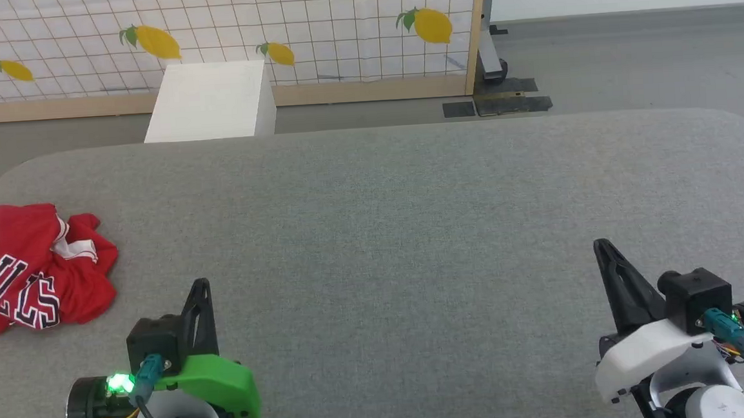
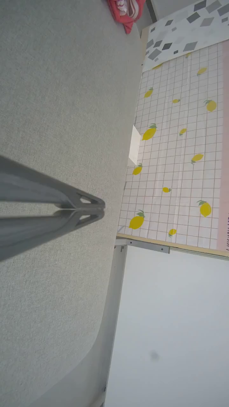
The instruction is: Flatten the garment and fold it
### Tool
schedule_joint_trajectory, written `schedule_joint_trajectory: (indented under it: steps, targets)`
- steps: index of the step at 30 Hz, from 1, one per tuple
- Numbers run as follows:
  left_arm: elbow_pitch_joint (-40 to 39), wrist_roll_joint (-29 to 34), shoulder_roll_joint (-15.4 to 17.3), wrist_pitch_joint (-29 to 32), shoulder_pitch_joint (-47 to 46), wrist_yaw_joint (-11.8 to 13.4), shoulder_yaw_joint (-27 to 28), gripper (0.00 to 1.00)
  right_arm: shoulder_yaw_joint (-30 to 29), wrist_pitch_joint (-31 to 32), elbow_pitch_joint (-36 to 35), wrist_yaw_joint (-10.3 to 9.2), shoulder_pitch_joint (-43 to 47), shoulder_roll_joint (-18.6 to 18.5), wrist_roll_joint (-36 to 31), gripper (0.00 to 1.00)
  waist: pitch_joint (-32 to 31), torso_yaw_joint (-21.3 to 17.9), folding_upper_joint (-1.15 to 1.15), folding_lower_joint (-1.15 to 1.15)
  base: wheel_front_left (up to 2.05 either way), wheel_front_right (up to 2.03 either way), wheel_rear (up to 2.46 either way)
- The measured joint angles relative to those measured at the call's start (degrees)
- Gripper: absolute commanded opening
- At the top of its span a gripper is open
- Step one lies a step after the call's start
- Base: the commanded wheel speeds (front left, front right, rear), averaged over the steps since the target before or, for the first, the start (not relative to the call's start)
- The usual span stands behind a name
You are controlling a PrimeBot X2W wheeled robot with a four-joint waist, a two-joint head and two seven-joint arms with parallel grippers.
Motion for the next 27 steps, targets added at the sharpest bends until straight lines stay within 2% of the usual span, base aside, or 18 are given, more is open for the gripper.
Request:
schedule_joint_trajectory:
  steps: [27]
  targets:
    - [0.0, 0.0, 0.0, 0.0, 0.0, 0.0, 0.0, 0.0, 0.0, 0.0, 0.0, 0.0, 0.0, 0.0, 0.0, 0.0, 0.0, 0.0, 0.0, 0.0, 0.0, 0.0, 0.0]
